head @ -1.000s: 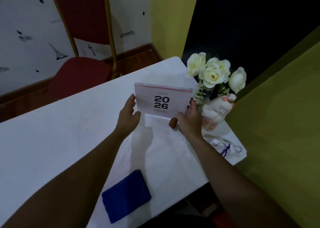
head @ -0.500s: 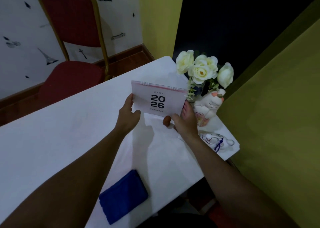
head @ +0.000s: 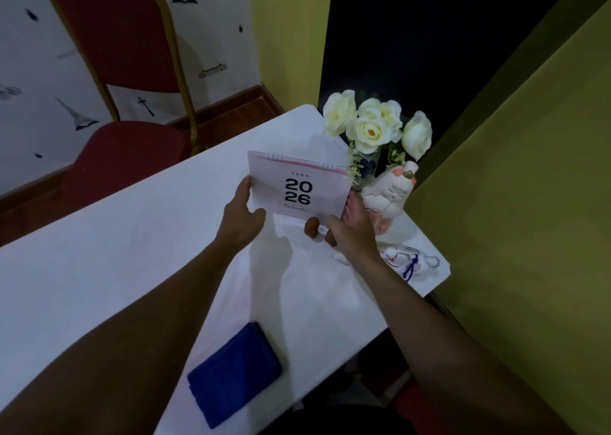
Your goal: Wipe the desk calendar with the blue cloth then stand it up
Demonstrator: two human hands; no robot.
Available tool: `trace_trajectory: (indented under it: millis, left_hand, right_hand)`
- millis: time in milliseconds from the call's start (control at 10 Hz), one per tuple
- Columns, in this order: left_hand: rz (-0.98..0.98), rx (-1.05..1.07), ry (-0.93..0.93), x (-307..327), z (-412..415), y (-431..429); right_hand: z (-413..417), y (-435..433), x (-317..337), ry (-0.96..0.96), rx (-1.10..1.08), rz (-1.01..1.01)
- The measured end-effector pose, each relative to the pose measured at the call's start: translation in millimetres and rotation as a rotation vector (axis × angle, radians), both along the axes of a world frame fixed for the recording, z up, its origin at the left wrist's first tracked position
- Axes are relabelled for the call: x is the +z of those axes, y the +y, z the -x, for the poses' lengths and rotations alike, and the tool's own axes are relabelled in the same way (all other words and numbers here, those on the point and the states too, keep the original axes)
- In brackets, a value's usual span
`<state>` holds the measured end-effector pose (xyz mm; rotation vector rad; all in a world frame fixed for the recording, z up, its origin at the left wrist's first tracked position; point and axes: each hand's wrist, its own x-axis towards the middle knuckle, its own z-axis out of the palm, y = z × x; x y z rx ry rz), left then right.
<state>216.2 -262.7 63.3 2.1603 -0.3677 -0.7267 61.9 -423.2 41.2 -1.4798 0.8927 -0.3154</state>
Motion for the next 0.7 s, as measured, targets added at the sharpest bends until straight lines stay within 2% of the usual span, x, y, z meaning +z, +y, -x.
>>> trace_trajectory:
  millis: [400, 500, 600, 700]
  left_hand:
    - [-0.046, -0.055, 0.071, 14.2, -4.5, 1.7]
    - [-0.071, -0.078, 0.069, 20.6, -3.6, 8.4]
    - [-0.121, -0.124, 0.043, 23.5, -1.2, 28.9]
    - [-0.141, -0.116, 0.029, 24.9, -0.9, 49.8]
  right_hand:
    - [4.4, 3.4, 9.9, 0.033, 0.020, 0.019]
    - [8.2, 9.7, 9.6, 0.056, -0.013, 0.077]
    - [15.5, 26.0, 12.0, 0.066, -0.151, 0.238]
    - [15.7, 42.1, 15.4, 0.010, -0.173, 0.294]
